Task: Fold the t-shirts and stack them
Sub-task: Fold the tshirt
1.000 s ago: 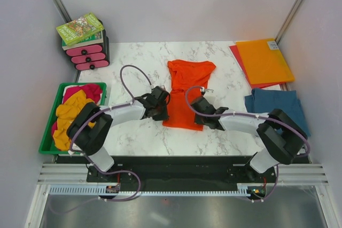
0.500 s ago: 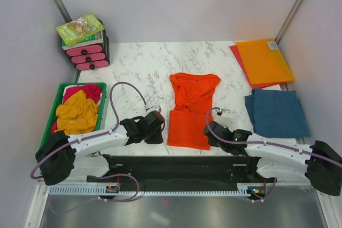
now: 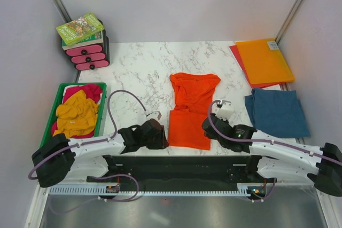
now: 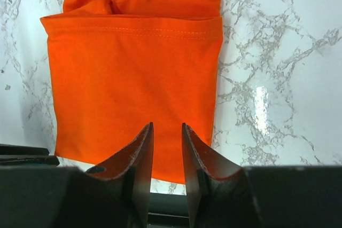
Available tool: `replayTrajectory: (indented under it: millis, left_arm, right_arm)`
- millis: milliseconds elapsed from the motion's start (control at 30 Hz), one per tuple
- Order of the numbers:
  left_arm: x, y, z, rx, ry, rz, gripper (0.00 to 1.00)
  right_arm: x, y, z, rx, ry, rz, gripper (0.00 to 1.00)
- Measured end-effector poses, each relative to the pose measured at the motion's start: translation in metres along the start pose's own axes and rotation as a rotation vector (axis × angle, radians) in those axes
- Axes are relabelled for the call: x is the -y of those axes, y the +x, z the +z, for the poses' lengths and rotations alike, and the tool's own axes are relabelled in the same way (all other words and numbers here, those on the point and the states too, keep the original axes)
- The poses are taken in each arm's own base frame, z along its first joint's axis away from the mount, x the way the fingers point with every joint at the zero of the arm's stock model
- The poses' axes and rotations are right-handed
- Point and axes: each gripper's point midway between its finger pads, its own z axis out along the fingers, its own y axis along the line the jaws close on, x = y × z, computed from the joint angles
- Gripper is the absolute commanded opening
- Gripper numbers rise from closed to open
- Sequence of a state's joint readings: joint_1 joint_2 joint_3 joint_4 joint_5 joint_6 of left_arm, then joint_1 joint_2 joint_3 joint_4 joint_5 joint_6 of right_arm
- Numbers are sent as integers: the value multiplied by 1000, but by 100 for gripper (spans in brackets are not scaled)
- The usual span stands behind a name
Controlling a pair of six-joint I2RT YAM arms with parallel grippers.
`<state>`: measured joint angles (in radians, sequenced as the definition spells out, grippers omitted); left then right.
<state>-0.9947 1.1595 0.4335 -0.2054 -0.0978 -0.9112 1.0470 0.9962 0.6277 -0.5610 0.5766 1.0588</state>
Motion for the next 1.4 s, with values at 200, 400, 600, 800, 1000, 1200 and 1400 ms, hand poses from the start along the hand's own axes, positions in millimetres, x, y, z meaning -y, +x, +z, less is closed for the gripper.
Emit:
replayTrajectory:
  millis: [200, 400, 600, 800, 1000, 1200, 1400]
  left_arm:
    - [23, -4, 10, 18, 83, 8, 46]
    - [29, -7, 9, 33, 105, 9, 41]
    - [22, -1, 14, 10, 74, 7, 21]
    - [21, 0, 17, 2, 63, 0, 9]
    - [22, 0, 18, 1, 61, -1, 2]
    - [22, -1, 18, 1, 60, -2, 2]
    - [22, 0, 18, 3, 59, 0, 2]
  right_arm:
    - [-1, 6, 1, -12, 3, -23, 35]
    - [-1, 8, 1, -14, 5, -33, 35]
    - [-1, 10, 2, -17, 8, -36, 35]
    - [1, 11, 0, -15, -1, -18, 36]
    - [11, 28, 0, -54, 15, -34, 40]
    - [30, 61, -1, -125, 37, -61, 42]
    - [38, 76, -1, -155, 54, -51, 42]
